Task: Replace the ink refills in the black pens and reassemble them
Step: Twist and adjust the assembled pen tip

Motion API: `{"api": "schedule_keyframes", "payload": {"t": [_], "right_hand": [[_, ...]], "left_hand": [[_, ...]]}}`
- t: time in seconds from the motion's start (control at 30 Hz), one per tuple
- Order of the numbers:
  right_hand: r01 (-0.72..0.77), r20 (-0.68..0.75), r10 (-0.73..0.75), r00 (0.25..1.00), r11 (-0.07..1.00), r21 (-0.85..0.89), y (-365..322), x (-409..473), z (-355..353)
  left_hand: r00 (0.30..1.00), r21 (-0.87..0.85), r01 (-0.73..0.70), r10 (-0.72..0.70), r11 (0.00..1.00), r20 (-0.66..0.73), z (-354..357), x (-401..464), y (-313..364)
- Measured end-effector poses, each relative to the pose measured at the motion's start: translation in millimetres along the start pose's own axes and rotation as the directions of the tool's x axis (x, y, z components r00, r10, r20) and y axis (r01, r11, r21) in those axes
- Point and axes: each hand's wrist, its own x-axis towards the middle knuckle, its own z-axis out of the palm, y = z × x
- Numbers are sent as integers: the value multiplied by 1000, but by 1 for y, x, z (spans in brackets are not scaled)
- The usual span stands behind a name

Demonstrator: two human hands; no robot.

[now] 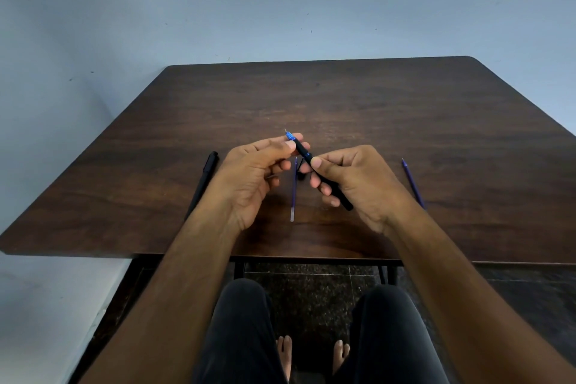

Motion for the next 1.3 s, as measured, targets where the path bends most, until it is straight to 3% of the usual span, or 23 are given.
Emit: {"api": "schedule_keyframes", "payload": {"t": [0.4, 0.6, 0.8, 0.93, 1.1, 1.3], "right_hand": [[12, 5, -12, 1000, 1000, -1, -7, -2, 2], [5, 7, -5, 1000, 1000, -9, -9, -6, 2], [17, -22, -17, 1000, 1000, -15, -5, -4, -2], [17, -5, -17, 1000, 1000, -14, -4, -5, 0], [20, -2, -20, 1000, 1000, 8, -6, -6, 2], [28, -3, -28, 1000, 1000, 11, -7, -7, 2]], "left_hand": [[996, -121, -40, 30, 992, -88, 2, 7, -3], [994, -62, -12, 5, 998, -113, 4, 8, -4], [997, -85, -31, 36, 996, 61, 1, 1, 1], [996, -88, -87, 87, 992, -7, 1, 1, -1], [993, -162, -69, 53, 984, -103, 3, 4, -3], [996, -126, -47, 37, 991, -79, 3, 5, -4]]}}
